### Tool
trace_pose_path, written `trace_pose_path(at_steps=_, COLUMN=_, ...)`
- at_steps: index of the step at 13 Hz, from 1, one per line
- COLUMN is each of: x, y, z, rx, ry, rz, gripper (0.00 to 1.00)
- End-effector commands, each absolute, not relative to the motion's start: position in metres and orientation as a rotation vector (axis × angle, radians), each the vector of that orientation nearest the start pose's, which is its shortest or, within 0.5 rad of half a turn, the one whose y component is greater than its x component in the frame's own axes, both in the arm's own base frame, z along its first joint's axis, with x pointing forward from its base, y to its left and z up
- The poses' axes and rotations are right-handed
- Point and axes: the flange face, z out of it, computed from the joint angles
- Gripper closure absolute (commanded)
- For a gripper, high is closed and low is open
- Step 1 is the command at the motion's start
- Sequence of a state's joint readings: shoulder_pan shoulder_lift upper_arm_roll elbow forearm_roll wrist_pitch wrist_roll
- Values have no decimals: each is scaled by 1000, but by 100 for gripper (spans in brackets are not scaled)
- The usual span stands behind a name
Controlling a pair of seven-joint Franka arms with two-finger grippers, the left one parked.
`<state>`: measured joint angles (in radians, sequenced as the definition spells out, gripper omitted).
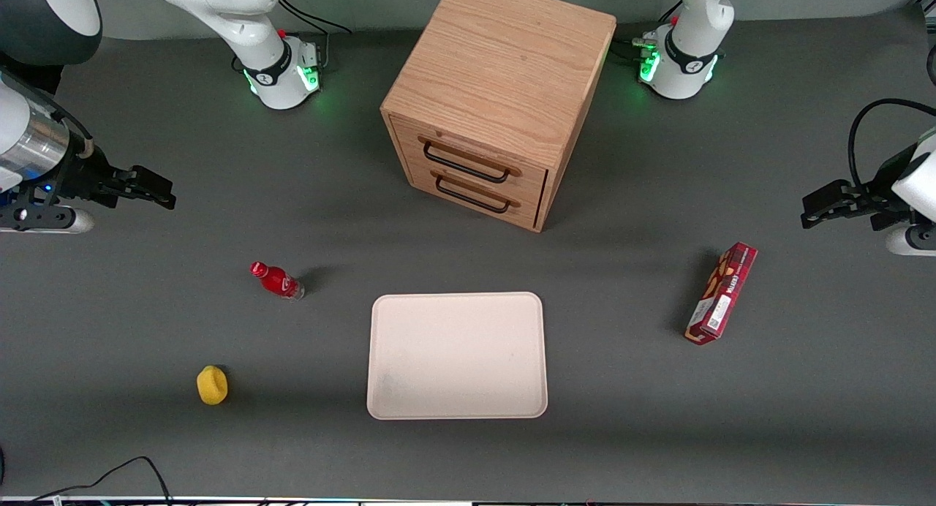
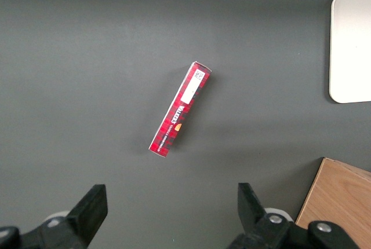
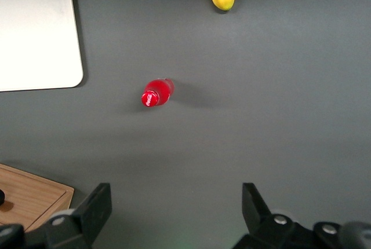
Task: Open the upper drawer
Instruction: 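Move the right gripper to the upper drawer's black handle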
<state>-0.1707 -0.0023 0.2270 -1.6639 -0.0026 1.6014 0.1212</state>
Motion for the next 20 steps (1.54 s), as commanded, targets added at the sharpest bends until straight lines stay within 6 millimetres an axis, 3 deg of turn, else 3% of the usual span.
trace_pose_path(at_steps=1, x=544, y=30, z=588, rx=-3147, ry=88, rz=87, gripper=0)
trace_pose_path(at_steps=4, x=549, y=43, z=581, rx=-3153, ry=46, rz=91, gripper=0)
trace_pose_path(at_steps=6, x=548, y=80, z=575, rx=-3141, ry=-71, rz=109, gripper=0)
trace_pose_path(at_steps=10, x=541, y=199, z=583, rx=-3010, ry=-695, rz=69, gripper=0)
trace_pose_path(at_steps=12, x=539, y=256, z=578, rx=-2854, ry=-802, rz=36, gripper=0)
trace_pose_path(at_steps=14, x=537, y=303, z=560, rx=-2746, ry=-903, rz=-1, gripper=0)
trace_pose_path(at_steps=18, x=514, y=399, z=515, rx=-2537, ry=-1110, rz=-21, gripper=0)
trace_pose_path(at_steps=20, x=512, y=415, z=491, rx=-2494, ry=-1159, rz=12, gripper=0)
